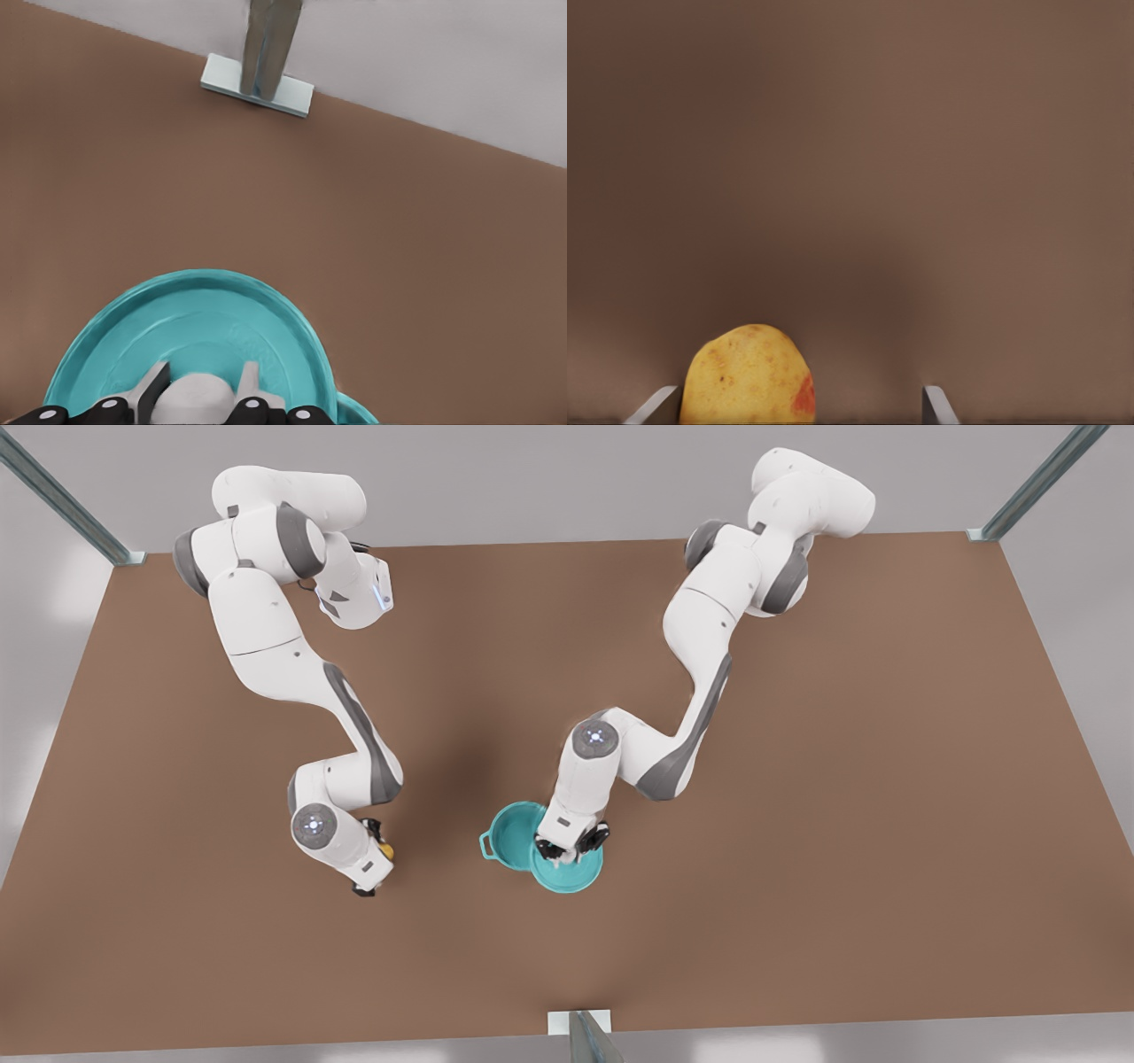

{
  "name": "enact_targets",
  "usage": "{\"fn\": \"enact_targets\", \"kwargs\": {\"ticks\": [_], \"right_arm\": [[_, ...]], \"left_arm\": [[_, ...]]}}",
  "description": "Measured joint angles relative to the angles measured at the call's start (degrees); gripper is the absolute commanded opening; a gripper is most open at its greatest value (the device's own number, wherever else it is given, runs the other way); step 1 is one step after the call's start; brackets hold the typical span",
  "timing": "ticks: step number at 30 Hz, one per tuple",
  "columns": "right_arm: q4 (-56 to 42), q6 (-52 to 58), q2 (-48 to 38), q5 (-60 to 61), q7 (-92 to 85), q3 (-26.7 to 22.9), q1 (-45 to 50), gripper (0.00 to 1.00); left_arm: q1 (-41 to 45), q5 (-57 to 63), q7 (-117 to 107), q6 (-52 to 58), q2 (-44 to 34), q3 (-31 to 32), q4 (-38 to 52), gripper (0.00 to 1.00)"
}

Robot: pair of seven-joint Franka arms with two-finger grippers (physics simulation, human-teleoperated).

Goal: Open the pot lid and put the potato into the pot

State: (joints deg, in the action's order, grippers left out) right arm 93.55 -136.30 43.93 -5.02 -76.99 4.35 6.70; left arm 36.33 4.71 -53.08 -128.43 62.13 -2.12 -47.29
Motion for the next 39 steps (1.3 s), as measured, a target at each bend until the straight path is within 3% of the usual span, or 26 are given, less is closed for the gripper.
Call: {"fn": "enact_targets", "kwargs": {"ticks": [6, 7, 8, 9, 13, 17, 19, 21, 33, 39], "right_arm": [[0.0, -0.1, 0.0, -0.1, -1.4, 0.0, -0.3, 0.78], [0.0, -0.1, 0.0, -0.1, -1.7, 0.0, -0.3, 0.76], [0.0, -0.1, 0.0, -0.1, -1.9, 0.0, -0.3, 0.73], [0.0, -0.1, 0.0, -0.1, -2.1, 0.0, -0.3, 0.72], [0.0, -0.1, 0.0, -0.1, -2.7, 0.0, -0.3, 0.58], [0.0, 0.0, -0.1, 0.0, -3.3, 0.0, -0.3, 0.49], [0.0, 0.2, -0.1, 0.0, -3.6, 0.0, -0.3, 0.47], [0.1, 0.3, -0.2, 0.0, -3.8, 0.0, -0.3, 0.46], [0.9, 7.5, -8.4, 0.7, -4.6, 2.4, 1.6, 0.45], [0.8, 12.7, -10.3, 4.7, -4.2, 3.9, 8.4, 0.44]], "left_arm": [[-19.5, -1.2, 10.0, 0.2, 5.7, -0.2, -0.6, 0.46], [-20.5, -1.3, 11.6, -0.2, 6.4, -0.2, -0.6, 0.57], [-21.2, -1.4, 13.1, -0.6, 7.1, -0.1, -0.6, 0.98], [-21.5, -1.6, 14.7, -1.0, 7.6, -0.2, -0.7, 1.00], [-21.9, -2.1, 21.3, 2.9, 4.6, -1.0, -0.6, 1.00], [-24.7, -5.2, 27.4, 22.0, -14.9, -0.7, -1.6, 1.00], [-28.0, -8.1, 30.8, 25.9, -34.0, -0.9, -24.5, 1.00], [-29.6, -9.8, 33.8, 28.0, -41.2, -0.9, -32.5, 1.00], [-29.9, -11.4, 43.3, 33.5, -43.5, -0.9, -34.8, 1.00], [-29.9, -11.4, 45.7, 34.4, -43.5, -0.9, -35.0, 1.00]]}}
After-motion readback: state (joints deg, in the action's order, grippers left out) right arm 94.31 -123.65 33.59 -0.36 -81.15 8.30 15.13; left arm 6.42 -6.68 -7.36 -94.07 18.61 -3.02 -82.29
